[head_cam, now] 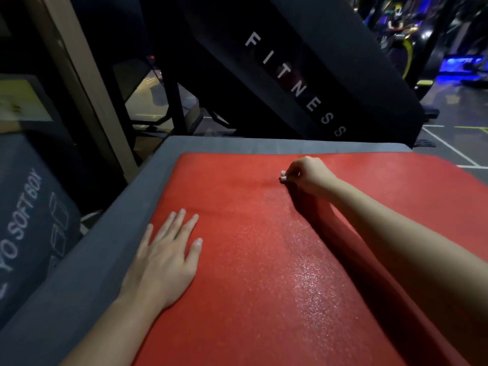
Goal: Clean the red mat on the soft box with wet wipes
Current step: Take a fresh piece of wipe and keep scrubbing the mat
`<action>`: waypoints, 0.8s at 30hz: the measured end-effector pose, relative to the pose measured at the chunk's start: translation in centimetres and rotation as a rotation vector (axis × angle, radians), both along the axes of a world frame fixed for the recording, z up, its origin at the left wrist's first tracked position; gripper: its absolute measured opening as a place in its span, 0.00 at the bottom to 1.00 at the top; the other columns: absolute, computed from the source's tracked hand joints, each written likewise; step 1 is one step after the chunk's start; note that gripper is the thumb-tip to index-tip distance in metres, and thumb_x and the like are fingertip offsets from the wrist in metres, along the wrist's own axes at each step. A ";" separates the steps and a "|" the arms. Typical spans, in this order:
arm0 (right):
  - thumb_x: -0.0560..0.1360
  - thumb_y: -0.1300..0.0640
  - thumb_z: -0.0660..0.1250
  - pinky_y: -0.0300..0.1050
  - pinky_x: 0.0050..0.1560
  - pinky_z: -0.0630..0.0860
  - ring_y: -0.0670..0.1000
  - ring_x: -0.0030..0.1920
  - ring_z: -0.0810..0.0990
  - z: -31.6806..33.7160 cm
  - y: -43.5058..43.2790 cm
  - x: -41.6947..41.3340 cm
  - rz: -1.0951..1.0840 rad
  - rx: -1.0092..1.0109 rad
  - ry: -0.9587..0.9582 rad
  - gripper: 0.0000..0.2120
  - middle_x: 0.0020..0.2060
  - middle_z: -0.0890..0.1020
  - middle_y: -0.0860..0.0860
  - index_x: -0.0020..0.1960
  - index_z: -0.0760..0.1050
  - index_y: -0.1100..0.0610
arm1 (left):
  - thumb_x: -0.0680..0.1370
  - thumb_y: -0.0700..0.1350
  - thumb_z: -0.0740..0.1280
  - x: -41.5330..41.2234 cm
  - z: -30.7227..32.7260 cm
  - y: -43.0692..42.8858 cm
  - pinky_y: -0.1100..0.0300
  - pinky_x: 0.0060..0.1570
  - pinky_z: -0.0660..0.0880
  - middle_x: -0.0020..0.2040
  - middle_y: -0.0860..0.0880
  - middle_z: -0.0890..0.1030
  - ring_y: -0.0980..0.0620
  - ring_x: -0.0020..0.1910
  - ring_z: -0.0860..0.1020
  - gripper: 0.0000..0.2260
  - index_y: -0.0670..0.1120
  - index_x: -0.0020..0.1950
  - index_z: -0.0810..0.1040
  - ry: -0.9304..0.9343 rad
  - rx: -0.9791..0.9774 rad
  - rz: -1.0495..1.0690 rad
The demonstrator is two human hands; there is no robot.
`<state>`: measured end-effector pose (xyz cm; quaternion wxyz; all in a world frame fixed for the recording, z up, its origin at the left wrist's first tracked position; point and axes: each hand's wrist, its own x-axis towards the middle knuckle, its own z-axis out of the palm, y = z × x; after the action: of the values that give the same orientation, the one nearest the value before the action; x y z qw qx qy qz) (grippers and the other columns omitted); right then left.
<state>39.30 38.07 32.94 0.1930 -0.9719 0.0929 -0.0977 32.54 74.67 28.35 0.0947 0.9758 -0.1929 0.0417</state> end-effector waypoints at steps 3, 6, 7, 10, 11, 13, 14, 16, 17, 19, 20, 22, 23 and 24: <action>0.72 0.40 0.72 0.44 0.37 0.76 0.53 0.34 0.81 0.6 -0.5 1.2 -0.002 -0.021 0.020 0.14 0.31 0.82 0.52 0.40 0.80 0.52 | 0.75 0.66 0.32 -0.2 0.0 -0.1 0.53 0.80 0.38 0.82 0.60 0.42 0.63 0.80 0.38 0.36 0.62 0.83 0.46 0.008 -0.012 0.004; 0.74 0.39 0.69 0.43 0.38 0.72 0.56 0.39 0.82 0.9 -0.6 3.7 -0.120 -0.031 -0.022 0.15 0.38 0.83 0.52 0.42 0.79 0.52 | 0.74 0.66 0.32 -0.3 0.1 0.0 0.54 0.80 0.37 0.82 0.60 0.41 0.64 0.79 0.37 0.35 0.63 0.82 0.46 0.016 -0.023 0.003; 0.74 0.40 0.69 0.43 0.41 0.72 0.57 0.43 0.82 0.7 -0.5 4.4 -0.156 -0.007 -0.043 0.14 0.42 0.83 0.53 0.44 0.80 0.51 | 0.74 0.67 0.31 -0.3 0.1 0.0 0.54 0.80 0.37 0.82 0.61 0.41 0.65 0.79 0.37 0.35 0.64 0.82 0.45 0.018 -0.027 0.001; 0.74 0.42 0.71 0.47 0.49 0.77 0.59 0.51 0.81 0.1 -0.1 5.4 -0.227 0.075 -0.081 0.13 0.46 0.84 0.55 0.48 0.84 0.52 | 0.75 0.67 0.32 -0.2 0.3 0.1 0.54 0.80 0.37 0.82 0.62 0.40 0.66 0.78 0.36 0.34 0.64 0.82 0.44 0.027 -0.041 -0.001; 0.74 0.43 0.72 0.47 0.50 0.77 0.58 0.50 0.82 0.0 -0.1 5.3 -0.225 0.094 -0.074 0.13 0.45 0.85 0.55 0.48 0.85 0.52 | 0.74 0.67 0.32 -0.2 0.3 0.0 0.54 0.80 0.38 0.81 0.62 0.40 0.66 0.78 0.36 0.34 0.65 0.82 0.45 0.032 -0.041 0.000; 0.72 0.45 0.74 0.44 0.47 0.78 0.54 0.43 0.83 0.1 -0.8 4.9 -0.181 0.114 -0.029 0.12 0.39 0.85 0.54 0.46 0.85 0.54 | 0.75 0.67 0.32 -0.1 0.2 0.1 0.54 0.80 0.39 0.81 0.63 0.40 0.66 0.78 0.37 0.34 0.64 0.82 0.46 0.034 -0.054 0.005; 0.72 0.45 0.75 0.43 0.44 0.78 0.52 0.39 0.83 0.3 -1.0 4.7 -0.155 0.106 0.004 0.12 0.36 0.85 0.54 0.43 0.85 0.55 | 0.75 0.67 0.33 0.0 0.2 0.1 0.54 0.80 0.39 0.82 0.62 0.41 0.66 0.78 0.37 0.34 0.64 0.82 0.46 0.035 -0.059 0.006; 0.71 0.45 0.75 0.43 0.42 0.77 0.52 0.38 0.82 0.6 -1.4 4.6 -0.125 0.071 0.048 0.13 0.34 0.84 0.54 0.41 0.85 0.55 | 0.75 0.67 0.33 -0.1 0.3 0.0 0.54 0.80 0.38 0.82 0.62 0.40 0.66 0.79 0.37 0.35 0.63 0.82 0.45 0.034 -0.032 0.006; 0.71 0.44 0.75 0.44 0.42 0.77 0.53 0.38 0.82 0.6 -1.5 4.7 -0.123 0.054 0.053 0.13 0.35 0.84 0.54 0.40 0.84 0.55 | 0.75 0.66 0.32 -0.2 0.3 -0.2 0.54 0.80 0.38 0.82 0.62 0.40 0.66 0.78 0.36 0.35 0.63 0.82 0.45 0.030 -0.016 0.008; 0.70 0.43 0.75 0.44 0.42 0.77 0.55 0.39 0.82 0.2 -1.7 5.5 -0.151 0.064 0.029 0.14 0.36 0.84 0.55 0.41 0.83 0.55 | 0.74 0.66 0.31 -0.4 0.5 -0.4 0.54 0.80 0.37 0.82 0.62 0.40 0.66 0.78 0.36 0.36 0.63 0.82 0.44 0.026 -0.025 0.016; 0.70 0.42 0.75 0.45 0.42 0.77 0.56 0.40 0.82 -0.1 -1.7 6.2 -0.192 0.081 -0.005 0.15 0.38 0.84 0.55 0.42 0.83 0.55 | 0.73 0.66 0.31 -0.4 0.7 -0.4 0.54 0.80 0.37 0.82 0.62 0.40 0.66 0.78 0.36 0.36 0.63 0.83 0.45 0.030 -0.036 0.021; 0.73 0.42 0.72 0.47 0.44 0.76 0.59 0.45 0.82 -0.6 -1.2 7.3 -0.289 0.057 -0.086 0.15 0.43 0.83 0.57 0.46 0.82 0.55 | 0.73 0.66 0.31 -0.3 0.8 -0.3 0.54 0.80 0.37 0.82 0.62 0.40 0.66 0.78 0.36 0.36 0.63 0.83 0.46 0.039 -0.042 0.022; 0.74 0.43 0.71 0.48 0.46 0.76 0.61 0.48 0.81 -0.9 -1.0 8.0 -0.319 0.034 -0.120 0.15 0.45 0.82 0.58 0.47 0.82 0.55 | 0.73 0.66 0.32 -0.2 0.7 -0.2 0.54 0.80 0.37 0.82 0.62 0.40 0.66 0.78 0.36 0.36 0.63 0.83 0.46 0.037 -0.040 0.016; 0.74 0.45 0.71 0.49 0.48 0.77 0.62 0.49 0.81 -1.1 -0.9 8.6 -0.337 0.036 -0.144 0.14 0.46 0.82 0.59 0.47 0.82 0.56 | 0.74 0.66 0.32 -0.2 0.7 -0.2 0.54 0.80 0.38 0.82 0.62 0.40 0.66 0.78 0.36 0.36 0.63 0.83 0.45 0.032 -0.038 0.011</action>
<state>47.90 37.16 31.84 0.1975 -0.9294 0.2420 -0.1965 32.30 74.51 29.07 0.1160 0.9754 -0.1852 0.0300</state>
